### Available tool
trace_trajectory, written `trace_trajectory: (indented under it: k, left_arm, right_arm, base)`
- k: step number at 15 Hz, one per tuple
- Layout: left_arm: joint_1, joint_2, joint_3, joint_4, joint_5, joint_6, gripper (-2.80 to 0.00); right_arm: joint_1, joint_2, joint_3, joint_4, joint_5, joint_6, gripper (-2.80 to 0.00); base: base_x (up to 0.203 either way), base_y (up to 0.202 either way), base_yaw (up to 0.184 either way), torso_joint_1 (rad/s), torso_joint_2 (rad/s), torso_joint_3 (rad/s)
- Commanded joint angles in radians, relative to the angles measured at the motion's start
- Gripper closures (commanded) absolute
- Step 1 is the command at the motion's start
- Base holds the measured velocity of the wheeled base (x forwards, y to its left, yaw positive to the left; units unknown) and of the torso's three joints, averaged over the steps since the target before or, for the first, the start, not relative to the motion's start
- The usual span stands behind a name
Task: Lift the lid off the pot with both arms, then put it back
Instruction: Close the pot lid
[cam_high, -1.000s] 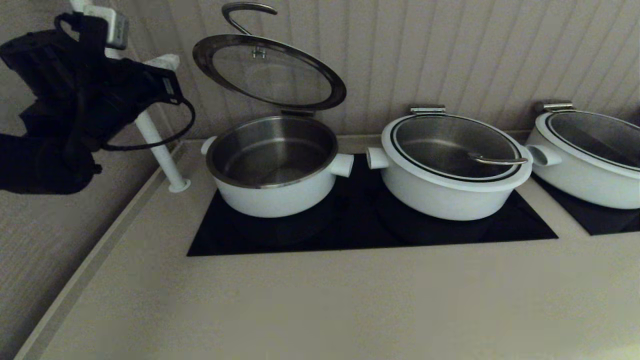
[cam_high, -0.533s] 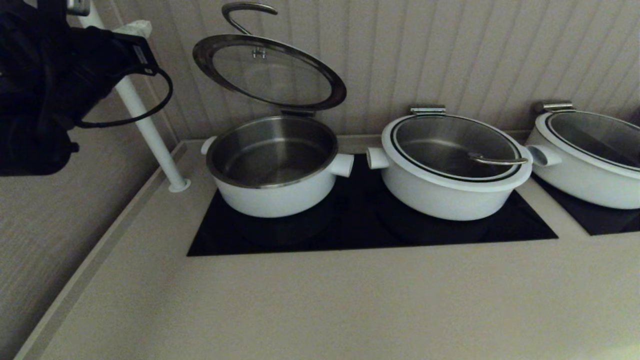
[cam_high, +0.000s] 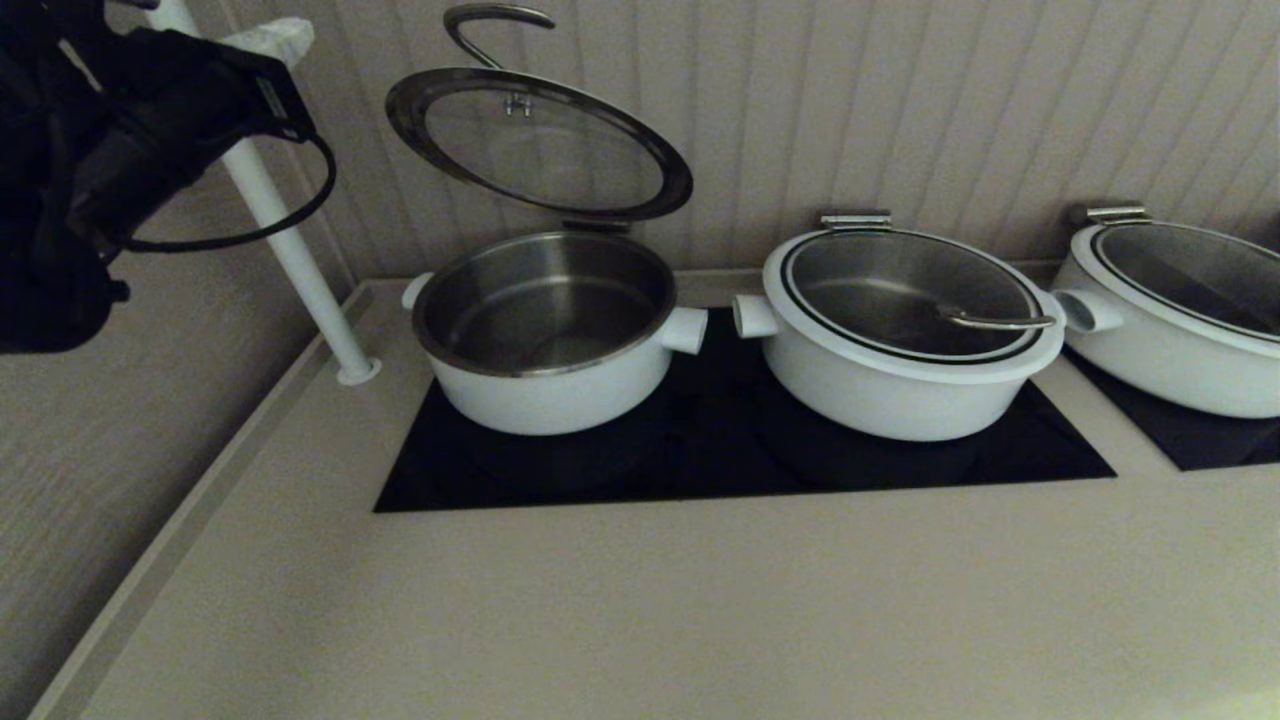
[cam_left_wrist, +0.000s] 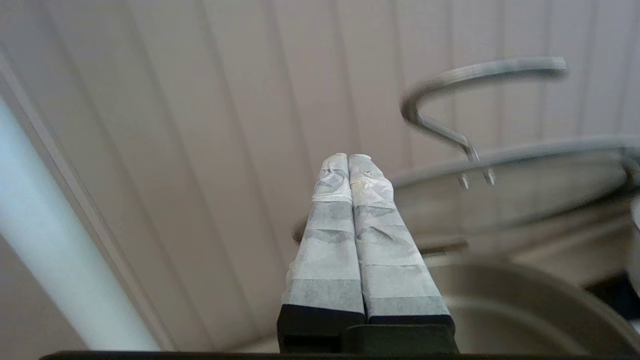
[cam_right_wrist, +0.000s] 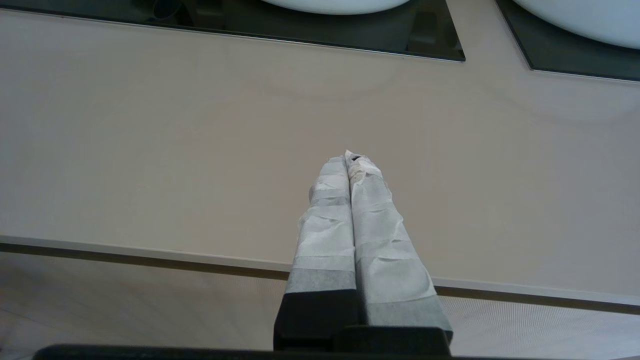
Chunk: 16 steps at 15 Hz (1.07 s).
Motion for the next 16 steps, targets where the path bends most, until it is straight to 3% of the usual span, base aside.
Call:
trace_trajectory:
  k: [1, 3, 9, 14, 16]
  left_arm:
    - [-0.008, -0.035, 0.055, -0.006, -0.009, -0.002, 0.00]
    - [-0.024, -0.079, 0.124, -0.004, -0.037, -0.006, 0.00]
    - [-0.095, -0.065, 0.081, 0.036, -0.045, -0.005, 0.00]
    - [-0.098, -0.046, -0.150, 0.245, -0.045, 0.044, 0.00]
    - [-0.098, -0.006, -0.206, 0.277, -0.045, 0.071, 0.00]
  right_arm:
    - [0.000, 0.002, 0.000, 0.000, 0.001, -0.001, 0.00]
    - [0.000, 0.002, 0.000, 0.000, 0.001, -0.001, 0.00]
    - [0.000, 0.002, 0.000, 0.000, 0.001, -0.001, 0.00]
    - [0.000, 0.002, 0.000, 0.000, 0.001, -0.001, 0.00]
    - [0.000, 0.002, 0.000, 0.000, 0.001, -0.001, 0.00]
  base:
    - [0.000, 0.000, 0.000, 0.000, 0.00, 0.000]
    - [0.000, 0.000, 0.000, 0.000, 0.00, 0.000]
    - [0.000, 0.000, 0.000, 0.000, 0.00, 0.000]
    - [0.000, 0.000, 0.000, 0.000, 0.00, 0.000]
    - [0.000, 0.000, 0.000, 0.000, 0.00, 0.000]
